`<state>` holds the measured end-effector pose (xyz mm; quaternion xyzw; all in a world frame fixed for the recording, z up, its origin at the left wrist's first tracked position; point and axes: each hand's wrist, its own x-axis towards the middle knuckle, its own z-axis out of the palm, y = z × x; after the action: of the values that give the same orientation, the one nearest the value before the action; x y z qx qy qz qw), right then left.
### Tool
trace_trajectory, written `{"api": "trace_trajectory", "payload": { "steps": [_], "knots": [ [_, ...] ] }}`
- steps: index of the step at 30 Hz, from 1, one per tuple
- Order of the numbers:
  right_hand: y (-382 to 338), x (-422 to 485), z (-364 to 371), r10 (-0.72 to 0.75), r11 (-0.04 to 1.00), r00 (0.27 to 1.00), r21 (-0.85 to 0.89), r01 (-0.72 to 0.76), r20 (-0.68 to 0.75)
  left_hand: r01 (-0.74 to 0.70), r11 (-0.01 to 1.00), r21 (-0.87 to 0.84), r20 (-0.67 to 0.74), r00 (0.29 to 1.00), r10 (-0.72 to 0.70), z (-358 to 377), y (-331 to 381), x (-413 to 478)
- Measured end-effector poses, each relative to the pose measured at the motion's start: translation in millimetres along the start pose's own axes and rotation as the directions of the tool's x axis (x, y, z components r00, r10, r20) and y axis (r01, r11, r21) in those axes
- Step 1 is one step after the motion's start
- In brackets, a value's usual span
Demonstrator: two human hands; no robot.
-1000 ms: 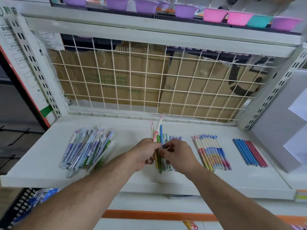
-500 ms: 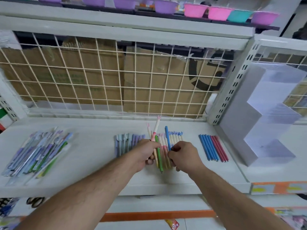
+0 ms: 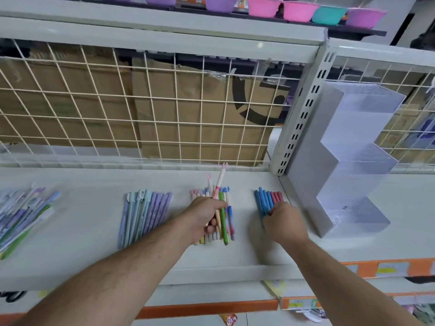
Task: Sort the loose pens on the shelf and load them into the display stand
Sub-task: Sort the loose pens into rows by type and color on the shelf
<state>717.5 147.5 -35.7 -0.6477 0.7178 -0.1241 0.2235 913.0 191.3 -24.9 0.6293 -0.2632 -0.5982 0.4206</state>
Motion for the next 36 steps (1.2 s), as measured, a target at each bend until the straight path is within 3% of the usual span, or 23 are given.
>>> {"api": "trace_trajectory", "payload": {
  "steps": [8,13,17,22,30,36],
  "knots": [
    [14,15,3,0.017,1.0,1.0,0.006,-0.017,0.02,0.019,1.0,-0.007,0.032,0.999,-0.019,16,8,-6],
    [5,3,-1,-0.08,0.996,0.996,-0.036,0.078,-0.047,0.016,0.999,-0.035,0.043,0.999,-0.014,14,4,1],
    [-21,-20,1,-0.236,0.947,0.972,0.219,0.233,-0.016,0.007,0.998,-0.055,0.028,1.0,-0.006,6,1,3],
    [-57,-48,11,-0.322,0.854,0.924,0.485,0.189,0.208,-0.003,0.997,-0.073,0.041,0.999,0.006,-13,-2,-4],
    [-98,-67,37,-0.295,0.847,0.924,0.515,0.134,0.244,-0.002,0.996,-0.094,0.045,0.999,0.007,-59,-5,-13],
    [-102,-60,50,-0.227,0.889,0.966,0.432,0.153,0.124,0.018,0.996,-0.087,0.05,0.999,-0.013,-77,-6,-10]
  ]
}}
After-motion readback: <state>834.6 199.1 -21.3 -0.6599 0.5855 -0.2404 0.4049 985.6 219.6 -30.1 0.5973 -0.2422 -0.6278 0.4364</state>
